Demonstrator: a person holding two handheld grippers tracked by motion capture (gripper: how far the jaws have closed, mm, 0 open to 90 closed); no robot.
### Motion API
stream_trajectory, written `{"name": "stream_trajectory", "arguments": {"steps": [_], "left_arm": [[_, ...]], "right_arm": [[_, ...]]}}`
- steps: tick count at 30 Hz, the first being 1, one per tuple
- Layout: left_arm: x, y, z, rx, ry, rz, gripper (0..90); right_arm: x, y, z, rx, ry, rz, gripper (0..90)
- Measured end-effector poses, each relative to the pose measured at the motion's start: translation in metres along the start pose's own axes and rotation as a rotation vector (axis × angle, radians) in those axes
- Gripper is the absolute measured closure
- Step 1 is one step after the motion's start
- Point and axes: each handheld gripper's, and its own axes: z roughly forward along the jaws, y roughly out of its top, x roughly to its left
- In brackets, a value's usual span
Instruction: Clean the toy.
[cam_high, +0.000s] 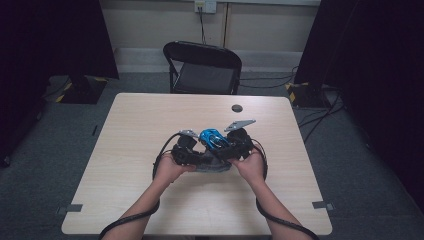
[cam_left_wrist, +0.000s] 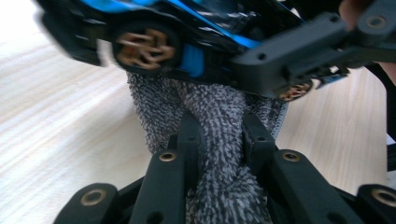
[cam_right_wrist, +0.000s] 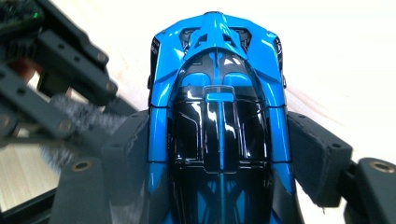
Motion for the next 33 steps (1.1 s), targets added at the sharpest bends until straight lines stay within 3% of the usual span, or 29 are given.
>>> {"name": "stream_trajectory", "arguments": {"steps": [5,14,23,28,33], "left_arm": [[-0.007,-0.002,0.006,0.009,-0.018,0.009,73.7],[-0.024,-0.003,0.017,0.047,-0.060,0.059,73.7],[-0.037,-0.005,0.016,0.075,-0.110,0.111,73.5],[-0.041,-0.008,0.015,0.097,-0.106,0.136,73.5],[-0.034,-0.010,0.006,0.096,-0.081,0.125,73.4]], "right_arm": [[-0.001,0.005,0.005,0.003,-0.008,0.005,28.4],[-0.003,0.013,0.008,0.000,-0.014,0.019,28.4],[-0.009,0.015,0.009,0.005,-0.026,0.034,28.5],[-0.012,0.015,0.008,0.005,-0.031,0.040,28.5],[-0.014,0.016,0.005,0.001,-0.035,0.039,28.5]]}}
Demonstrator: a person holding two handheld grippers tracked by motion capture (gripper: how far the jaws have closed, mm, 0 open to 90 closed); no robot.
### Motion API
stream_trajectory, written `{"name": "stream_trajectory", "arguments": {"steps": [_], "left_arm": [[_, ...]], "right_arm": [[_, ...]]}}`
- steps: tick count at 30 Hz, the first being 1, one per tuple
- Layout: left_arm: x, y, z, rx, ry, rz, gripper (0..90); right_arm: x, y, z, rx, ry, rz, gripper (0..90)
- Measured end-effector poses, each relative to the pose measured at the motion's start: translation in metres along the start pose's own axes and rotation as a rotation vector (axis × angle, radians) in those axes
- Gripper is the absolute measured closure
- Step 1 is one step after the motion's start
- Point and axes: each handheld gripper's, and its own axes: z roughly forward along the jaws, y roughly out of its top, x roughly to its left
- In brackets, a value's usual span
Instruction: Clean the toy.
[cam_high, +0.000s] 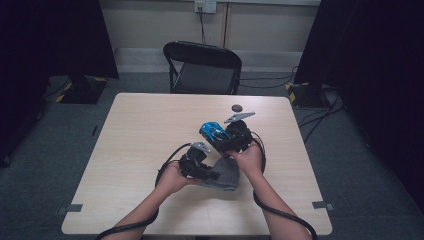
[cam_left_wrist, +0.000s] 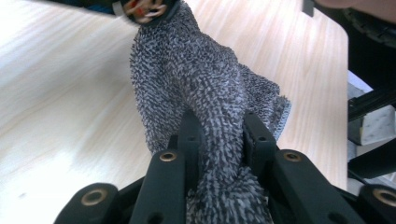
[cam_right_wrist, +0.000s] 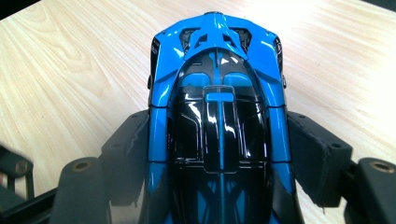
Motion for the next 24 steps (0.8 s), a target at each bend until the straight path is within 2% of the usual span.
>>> {"name": "stream_trajectory", "arguments": {"steps": [12,24], "left_arm": [[0.035,-0.011,-0.041,-0.053,0.117,-0.097,73.5],[0.060,-0.014,-0.066,-0.113,0.200,-0.168,73.6]], "right_arm": [[-0.003,-0.008,-0.009,0.002,0.003,-0.015,28.5],[-0.002,-0.018,-0.015,0.006,0.011,-0.030,28.5]]}}
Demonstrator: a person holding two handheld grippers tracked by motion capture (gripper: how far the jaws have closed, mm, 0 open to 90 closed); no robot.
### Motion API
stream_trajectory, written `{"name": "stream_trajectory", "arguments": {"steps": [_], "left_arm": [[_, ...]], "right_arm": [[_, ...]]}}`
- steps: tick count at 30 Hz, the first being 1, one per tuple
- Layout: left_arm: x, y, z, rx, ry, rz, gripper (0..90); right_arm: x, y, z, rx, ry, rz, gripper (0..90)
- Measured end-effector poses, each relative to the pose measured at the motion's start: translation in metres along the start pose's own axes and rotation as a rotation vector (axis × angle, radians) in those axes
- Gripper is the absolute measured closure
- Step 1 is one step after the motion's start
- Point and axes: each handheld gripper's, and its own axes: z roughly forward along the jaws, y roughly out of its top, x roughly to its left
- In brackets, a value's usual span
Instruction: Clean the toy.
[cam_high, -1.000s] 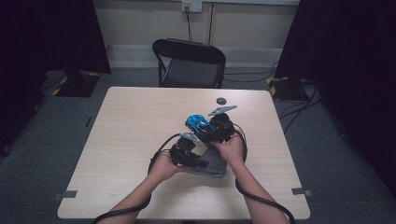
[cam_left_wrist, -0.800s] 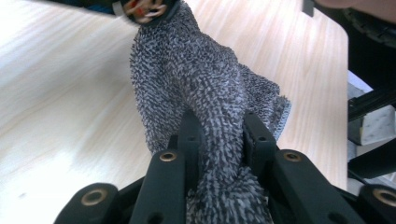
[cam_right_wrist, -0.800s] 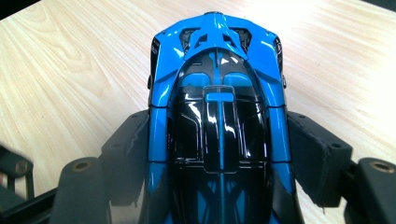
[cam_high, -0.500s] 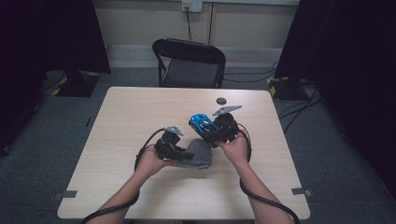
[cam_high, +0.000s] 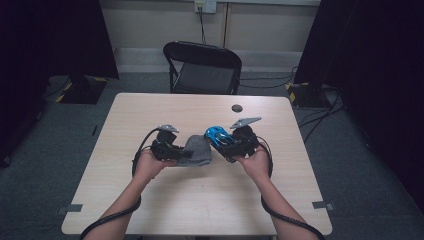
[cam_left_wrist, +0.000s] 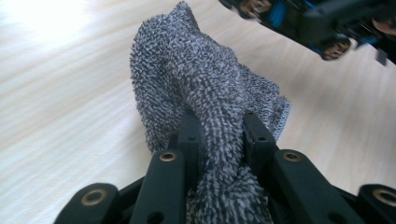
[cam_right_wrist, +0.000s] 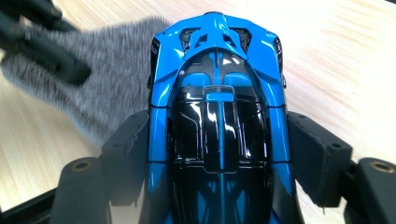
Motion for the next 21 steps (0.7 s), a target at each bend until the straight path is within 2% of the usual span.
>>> {"name": "stream_trajectory", "arguments": {"steps": [8,13,21], "left_arm": [[0.010,0.005,-0.006,-0.031,0.049,-0.019,73.6],[0.014,0.007,-0.004,-0.041,0.048,-0.029,73.7],[0.012,0.011,0.000,-0.051,0.051,-0.027,73.7]], "right_arm": [[0.003,-0.006,-0.002,0.002,0.006,-0.013,28.5],[0.006,-0.008,-0.002,0.000,0.020,-0.016,28.5],[0.010,-0.011,0.000,0.005,0.028,-0.026,28.5]]}}
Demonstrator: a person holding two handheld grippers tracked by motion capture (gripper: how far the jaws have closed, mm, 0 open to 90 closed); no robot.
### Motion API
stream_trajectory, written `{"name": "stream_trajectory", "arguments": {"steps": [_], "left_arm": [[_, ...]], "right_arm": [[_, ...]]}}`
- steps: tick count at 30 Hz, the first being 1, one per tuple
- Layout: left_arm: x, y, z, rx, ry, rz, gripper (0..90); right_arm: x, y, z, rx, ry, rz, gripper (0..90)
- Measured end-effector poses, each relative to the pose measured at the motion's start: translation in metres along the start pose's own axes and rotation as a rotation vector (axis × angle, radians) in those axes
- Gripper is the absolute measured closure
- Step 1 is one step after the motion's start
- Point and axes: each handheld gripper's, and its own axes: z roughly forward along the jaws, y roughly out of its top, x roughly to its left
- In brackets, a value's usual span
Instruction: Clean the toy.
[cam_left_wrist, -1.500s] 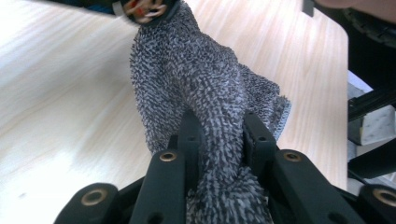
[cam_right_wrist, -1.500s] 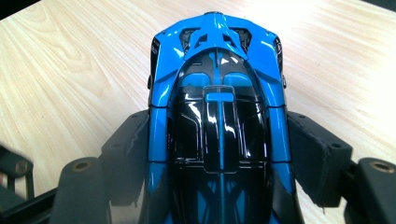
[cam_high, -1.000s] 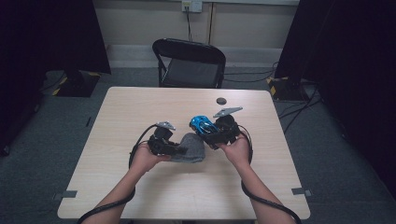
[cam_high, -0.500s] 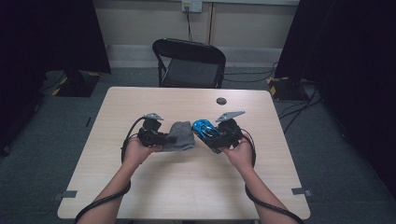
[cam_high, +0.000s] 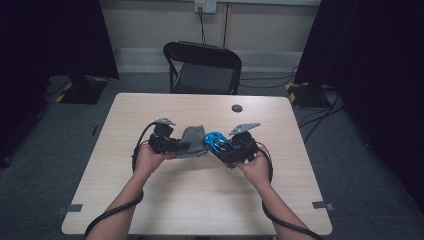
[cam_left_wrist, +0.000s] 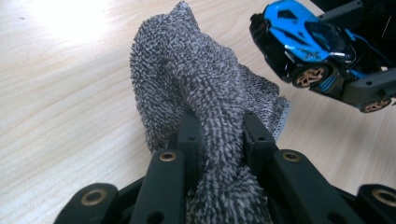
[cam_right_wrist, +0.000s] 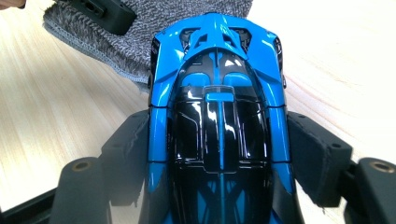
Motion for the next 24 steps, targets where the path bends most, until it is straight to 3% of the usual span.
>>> {"name": "stream_trajectory", "arguments": {"steps": [15,24], "left_arm": [[-0.009,0.003,0.006,-0.014,-0.038,0.013,73.7],[-0.011,-0.001,0.011,-0.020,-0.065,-0.007,73.7]], "right_arm": [[0.004,-0.003,0.002,0.000,0.003,-0.010,28.5],[0.006,-0.001,0.004,0.002,0.002,-0.013,28.5]]}}
